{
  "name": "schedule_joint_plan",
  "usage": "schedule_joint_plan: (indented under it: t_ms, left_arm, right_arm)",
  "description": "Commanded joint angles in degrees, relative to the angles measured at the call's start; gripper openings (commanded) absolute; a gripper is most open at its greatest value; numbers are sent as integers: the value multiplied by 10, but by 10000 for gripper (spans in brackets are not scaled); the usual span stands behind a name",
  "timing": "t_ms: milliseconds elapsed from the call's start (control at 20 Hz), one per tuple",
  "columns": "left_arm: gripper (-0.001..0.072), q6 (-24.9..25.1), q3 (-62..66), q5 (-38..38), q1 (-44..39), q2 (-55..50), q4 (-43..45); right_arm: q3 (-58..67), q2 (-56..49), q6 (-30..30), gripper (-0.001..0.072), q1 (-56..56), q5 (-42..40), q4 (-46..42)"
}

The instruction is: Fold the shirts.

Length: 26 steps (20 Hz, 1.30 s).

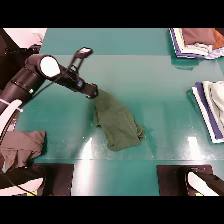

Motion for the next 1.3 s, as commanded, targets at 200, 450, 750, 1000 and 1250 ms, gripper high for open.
schedule_joint_plan:
  t_ms: [200, 450, 750, 1000, 1250]
  left_arm:
    - [660, 32, -20, 103, 71, -137, -146]
    - [304, 70, -20, 163, 71, -181, -249]
    - [26, 70, -11, 141, 78, -161, -209]
    - [26, 70, -11, 97, 80, -35, -74]
    - [27, 70, -11, 56, 80, 25, -63]
  right_arm:
    - [0, -29, 0, 17, 0, 66, 1]
    - [0, -75, 0, 17, 0, 139, 1]
    - [-75, -95, 0, 17, 3, 179, 1]
    - [-377, -37, 0, 516, 55, 74, 7]
    - [-562, -69, -98, 565, 196, -74, 111]
